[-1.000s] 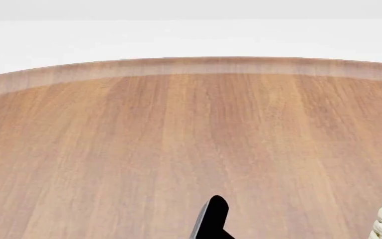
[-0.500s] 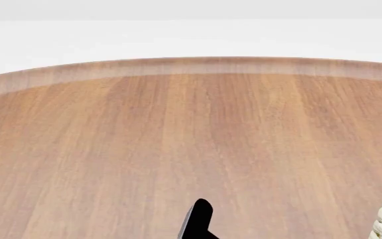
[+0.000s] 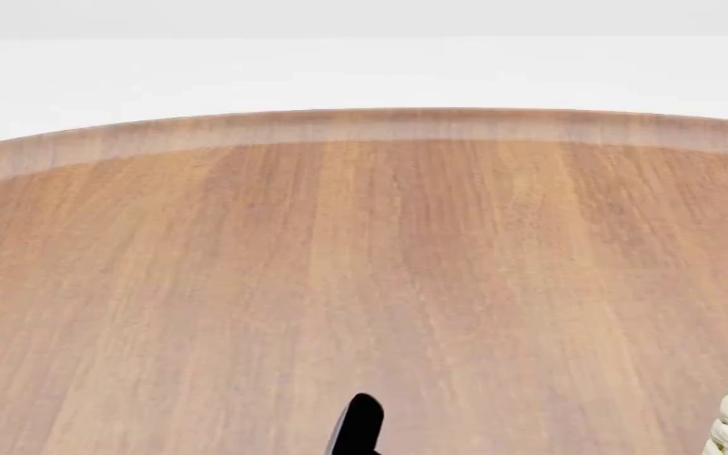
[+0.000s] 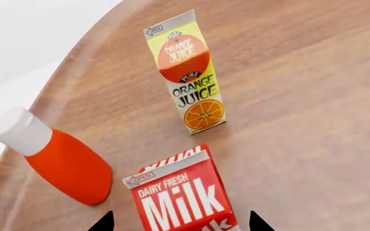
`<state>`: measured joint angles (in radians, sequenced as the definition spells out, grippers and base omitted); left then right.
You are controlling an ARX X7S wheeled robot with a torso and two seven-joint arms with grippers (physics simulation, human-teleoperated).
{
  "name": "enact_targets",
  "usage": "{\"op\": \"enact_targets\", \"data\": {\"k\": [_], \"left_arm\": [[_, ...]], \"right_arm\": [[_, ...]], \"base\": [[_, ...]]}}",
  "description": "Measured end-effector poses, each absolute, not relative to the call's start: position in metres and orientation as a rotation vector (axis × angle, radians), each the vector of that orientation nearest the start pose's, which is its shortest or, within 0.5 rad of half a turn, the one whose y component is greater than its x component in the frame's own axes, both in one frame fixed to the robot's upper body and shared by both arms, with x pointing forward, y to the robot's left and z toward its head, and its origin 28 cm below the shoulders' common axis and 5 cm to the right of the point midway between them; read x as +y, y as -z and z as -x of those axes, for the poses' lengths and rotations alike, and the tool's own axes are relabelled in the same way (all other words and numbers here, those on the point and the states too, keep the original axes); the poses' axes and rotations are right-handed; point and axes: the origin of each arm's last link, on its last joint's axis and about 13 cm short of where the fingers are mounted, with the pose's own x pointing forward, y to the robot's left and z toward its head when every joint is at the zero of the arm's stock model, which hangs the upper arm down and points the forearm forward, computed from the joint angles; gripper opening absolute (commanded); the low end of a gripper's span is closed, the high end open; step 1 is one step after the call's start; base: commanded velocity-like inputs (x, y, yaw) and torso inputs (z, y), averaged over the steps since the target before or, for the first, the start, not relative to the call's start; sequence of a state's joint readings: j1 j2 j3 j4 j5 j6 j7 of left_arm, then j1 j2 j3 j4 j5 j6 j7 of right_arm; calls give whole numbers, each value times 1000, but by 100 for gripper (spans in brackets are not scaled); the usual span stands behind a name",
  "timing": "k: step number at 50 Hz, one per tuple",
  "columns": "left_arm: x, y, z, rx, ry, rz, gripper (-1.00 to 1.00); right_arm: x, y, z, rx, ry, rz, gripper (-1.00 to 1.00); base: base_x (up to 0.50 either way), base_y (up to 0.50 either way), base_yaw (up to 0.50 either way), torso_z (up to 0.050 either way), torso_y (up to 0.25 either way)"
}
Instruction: Pick the milk and place it in the basket.
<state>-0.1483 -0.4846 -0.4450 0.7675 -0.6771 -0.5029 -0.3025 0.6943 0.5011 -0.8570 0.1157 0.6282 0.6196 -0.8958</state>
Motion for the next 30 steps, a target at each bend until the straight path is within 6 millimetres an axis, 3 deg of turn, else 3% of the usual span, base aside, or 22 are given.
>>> {"op": "enact_targets", "data": {"k": [30], "left_arm": [[312,-209,-184,-508,-243,72,100]], "right_arm": [[-102,-53,-300,678,-1461,110,100]], "base": [[0,0,0,0,0]]}}
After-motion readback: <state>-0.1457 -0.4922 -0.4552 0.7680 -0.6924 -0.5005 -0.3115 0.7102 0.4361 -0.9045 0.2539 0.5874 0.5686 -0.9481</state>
